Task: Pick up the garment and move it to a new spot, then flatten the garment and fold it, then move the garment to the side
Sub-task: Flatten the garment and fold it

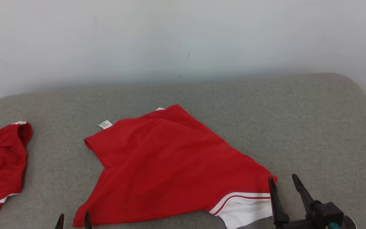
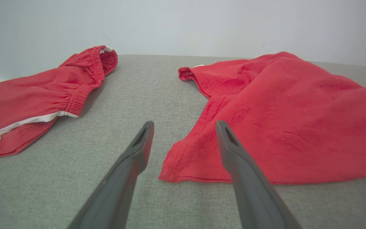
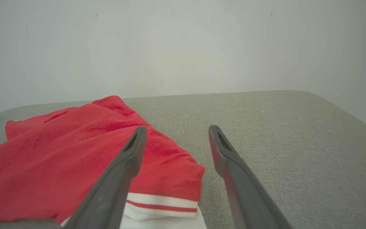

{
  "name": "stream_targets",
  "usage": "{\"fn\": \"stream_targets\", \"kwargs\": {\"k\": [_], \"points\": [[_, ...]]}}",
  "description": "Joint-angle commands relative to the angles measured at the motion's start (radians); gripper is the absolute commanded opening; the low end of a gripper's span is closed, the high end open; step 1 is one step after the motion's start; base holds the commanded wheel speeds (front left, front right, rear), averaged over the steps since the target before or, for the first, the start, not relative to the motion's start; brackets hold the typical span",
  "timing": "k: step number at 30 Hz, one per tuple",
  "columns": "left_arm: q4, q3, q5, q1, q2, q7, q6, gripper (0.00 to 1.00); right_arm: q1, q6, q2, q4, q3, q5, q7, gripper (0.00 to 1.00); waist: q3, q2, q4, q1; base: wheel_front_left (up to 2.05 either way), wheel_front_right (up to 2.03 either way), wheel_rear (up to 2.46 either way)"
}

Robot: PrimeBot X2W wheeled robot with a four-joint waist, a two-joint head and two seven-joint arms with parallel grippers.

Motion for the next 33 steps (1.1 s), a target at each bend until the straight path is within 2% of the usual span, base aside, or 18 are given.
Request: {"fn": "stream_targets", "kwargs": {"k": [1,15,27,29,30,31,33], "points": [[0.011,0.0,-0.008,-0.008,-0.002,-0.003,0.003,1.0,0.0,-0.003,0.003,0.009,-0.002,-0.008,0.0,1.0,0.016,0.0,-0.001,-0.0001,0.0,0.0,0.0],[0.062,-0.029,-0.047,-0.047,-0.001,-0.003,0.023,1.0,0.019,-0.003,-0.031,0.129,-0.013,-0.013,0.0,1.0,0.092,0.0,0.006,-0.0001,0.0,0.0,0.0],[0.073,-0.044,-0.052,-0.083,-0.001,-0.003,0.024,1.0,-0.046,-0.003,-0.019,0.278,-0.04,-0.007,0.0,1.0,0.138,0.0,0.023,-0.0001,0.0,0.0,0.0],[0.075,-0.047,-0.053,-0.086,-0.001,-0.003,0.026,1.0,-0.062,-0.003,-0.021,0.31,-0.033,-0.011,0.0,0.81,0.142,0.0,0.026,-0.0001,0.0,0.0,0.0],[0.077,-0.049,-0.054,-0.085,-0.001,-0.003,0.026,1.0,-0.065,-0.003,-0.022,0.327,-0.032,-0.011,0.001,0.66,0.143,0.0,0.027,-0.0001,0.0,0.0,0.0],[0.078,-0.049,-0.054,-0.086,-0.001,-0.003,0.026,1.0,-0.068,-0.003,-0.022,0.34,-0.032,-0.012,0.001,0.4,0.144,0.0,0.028,-0.0001,0.0,0.0,0.0],[0.078,-0.05,-0.056,-0.089,-0.001,-0.003,0.027,1.0,-0.067,-0.003,-0.025,0.347,-0.033,-0.009,0.002,0.09,0.144,0.0,0.031,-0.0001,0.0,0.0,0.0]]}}
